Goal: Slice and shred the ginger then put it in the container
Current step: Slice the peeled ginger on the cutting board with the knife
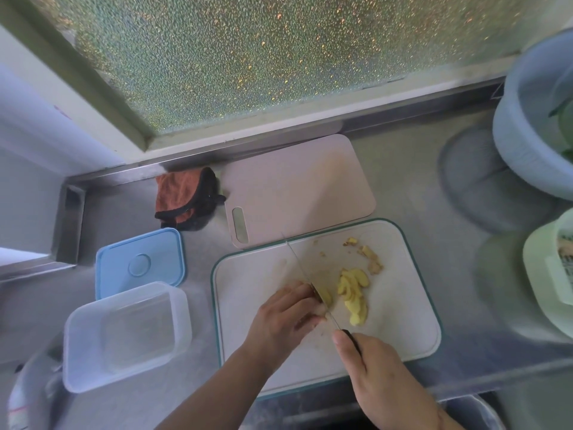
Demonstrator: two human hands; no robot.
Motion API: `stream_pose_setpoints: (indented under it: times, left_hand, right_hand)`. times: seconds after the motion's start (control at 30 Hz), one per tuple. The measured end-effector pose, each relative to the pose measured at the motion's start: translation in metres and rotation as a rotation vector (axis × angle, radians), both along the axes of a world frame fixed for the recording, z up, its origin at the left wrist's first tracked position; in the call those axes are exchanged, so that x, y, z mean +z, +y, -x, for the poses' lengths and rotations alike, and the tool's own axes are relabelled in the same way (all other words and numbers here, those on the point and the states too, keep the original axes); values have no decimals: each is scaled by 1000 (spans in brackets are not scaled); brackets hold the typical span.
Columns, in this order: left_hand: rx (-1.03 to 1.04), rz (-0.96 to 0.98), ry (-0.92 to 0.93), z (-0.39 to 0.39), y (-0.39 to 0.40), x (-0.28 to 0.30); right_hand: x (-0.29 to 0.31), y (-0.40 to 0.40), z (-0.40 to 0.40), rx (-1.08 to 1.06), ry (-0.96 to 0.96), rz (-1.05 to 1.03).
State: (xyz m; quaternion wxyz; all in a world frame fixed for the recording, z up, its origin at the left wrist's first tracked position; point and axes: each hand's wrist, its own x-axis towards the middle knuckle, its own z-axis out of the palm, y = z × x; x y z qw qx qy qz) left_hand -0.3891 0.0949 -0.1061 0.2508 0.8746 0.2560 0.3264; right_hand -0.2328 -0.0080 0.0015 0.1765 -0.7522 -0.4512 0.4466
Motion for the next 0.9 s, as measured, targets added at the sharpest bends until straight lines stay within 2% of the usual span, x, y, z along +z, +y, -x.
stream_pose_setpoints:
  times: [0.13, 0.3, 0.47, 0.63, 0.77, 0.9]
  left_hand:
    - [-11, -7, 15, 0, 0, -1]
    - [-14, 27, -18, -1, 1, 2]
    - [-30, -6, 6, 0, 2, 2]
    - [-17, 22, -4, 1, 2, 2]
    - [-15, -10, 22, 1, 2, 1]
    - [-3, -3, 8, 0, 2, 1]
  right_hand:
    - [1, -11, 1, -71, -48, 26]
    - [-1, 4, -2, 43, 67, 0]
    - [6, -16, -4, -81, -53, 31]
    - [-8, 2, -5, 45, 64, 2]
    - [2, -17, -7, -94, 45, 86]
    - [-10, 1, -6, 63, 54, -19]
